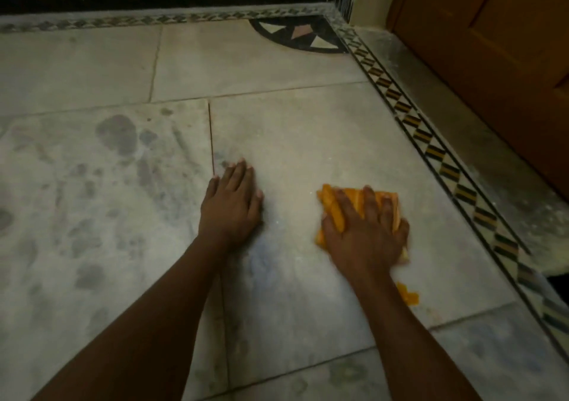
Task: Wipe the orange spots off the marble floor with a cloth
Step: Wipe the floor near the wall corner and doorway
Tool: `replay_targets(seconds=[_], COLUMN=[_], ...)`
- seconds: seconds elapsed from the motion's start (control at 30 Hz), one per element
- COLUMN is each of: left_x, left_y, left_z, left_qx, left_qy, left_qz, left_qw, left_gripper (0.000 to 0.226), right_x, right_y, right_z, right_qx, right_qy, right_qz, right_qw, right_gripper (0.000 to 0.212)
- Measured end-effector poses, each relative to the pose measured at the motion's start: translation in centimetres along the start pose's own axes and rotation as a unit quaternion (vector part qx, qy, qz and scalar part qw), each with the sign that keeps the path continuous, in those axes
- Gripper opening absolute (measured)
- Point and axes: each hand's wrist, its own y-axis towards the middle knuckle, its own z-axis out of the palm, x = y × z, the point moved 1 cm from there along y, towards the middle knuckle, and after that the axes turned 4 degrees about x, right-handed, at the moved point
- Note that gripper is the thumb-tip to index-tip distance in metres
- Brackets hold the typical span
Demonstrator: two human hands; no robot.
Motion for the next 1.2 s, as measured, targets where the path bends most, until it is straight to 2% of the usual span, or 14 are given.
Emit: replay_targets(seconds=[0.07, 0.1, 0.23, 0.3, 0.43, 0.5, 0.57, 0.63, 0.73, 0.83, 0.9, 1.0, 1.1, 1.2], left_x=[-0.6, -1.0, -2.0, -2.2, -2.2, -2.7, -3.0, -3.3, -3.4, -3.6, -3.6, -3.5, -3.5, -3.8], left_y=[-2.5, -3.8, -8.0, -9.1, -10.9, -12.6, -14.1, -15.2, -15.6, -15.6, -15.7, -15.7, -15.5, -16.0], left_z=[0.4, 0.6, 0.6, 0.7, 0.7, 0.9, 1.1, 1.2, 1.1, 0.9, 1.0, 0.9, 0.9, 0.9], left_qx=[0.011, 0.013, 0.007, 0.007, 0.012, 0.009, 0.003, -0.009, -0.02, -0.026, -0.026, -0.019, -0.014, -0.001], left_qy=[-0.002, -0.002, -0.012, -0.008, -0.015, -0.019, -0.02, -0.019, -0.024, -0.029, -0.028, -0.029, -0.039, -0.022], left_qz=[0.002, 0.005, 0.004, 0.009, 0.004, 0.002, -0.004, -0.01, -0.014, -0.011, -0.01, -0.011, -0.006, 0.0], left_qw=[1.0, 1.0, 1.0, 1.0, 1.0, 1.0, 1.0, 1.0, 0.999, 0.999, 0.999, 0.999, 0.999, 1.0], left_gripper=[0.074, 0.074, 0.076, 0.076, 0.08, 0.081, 0.08, 0.077, 0.074, 0.072, 0.071, 0.074, 0.077, 0.076], right_x=[1.7, 2.4, 1.1, -2.4, -6.8, -5.9, -3.2, -0.9, 0.3, -1.8, -3.9, -6.0, -4.5, -2.0], right_y=[1.2, 0.8, -5.6, -8.6, -8.1, -5.9, -4.7, -5.6, -10.7, -14.2, -14.7, -12.4, -8.6, -9.4], right_z=[0.2, 0.3, 0.5, 0.3, -1.5, -2.4, -2.9, -2.1, -0.8, -0.6, -0.9, -1.3, -2.1, -1.5], right_qx=[0.045, 0.054, -0.016, 0.006, 0.06, 0.106, 0.126, 0.119, 0.011, 0.003, 0.0, 0.006, 0.056, 0.089], right_qy=[0.009, 0.019, 0.017, 0.001, -0.013, 0.006, 0.035, 0.038, 0.039, 0.041, 0.031, -0.003, 0.051, 0.06], right_qz=[0.044, 0.035, -0.167, -0.212, -0.086, 0.016, 0.07, 0.049, -0.089, -0.14, -0.088, 0.045, 0.156, 0.099], right_qw=[0.998, 0.998, 0.986, 0.977, 0.994, 0.994, 0.989, 0.991, 0.995, 0.989, 0.996, 0.999, 0.985, 0.989], right_gripper=[0.066, 0.065, 0.061, 0.061, 0.062, 0.063, 0.064, 0.063, 0.06, 0.061, 0.063, 0.066, 0.067, 0.066])
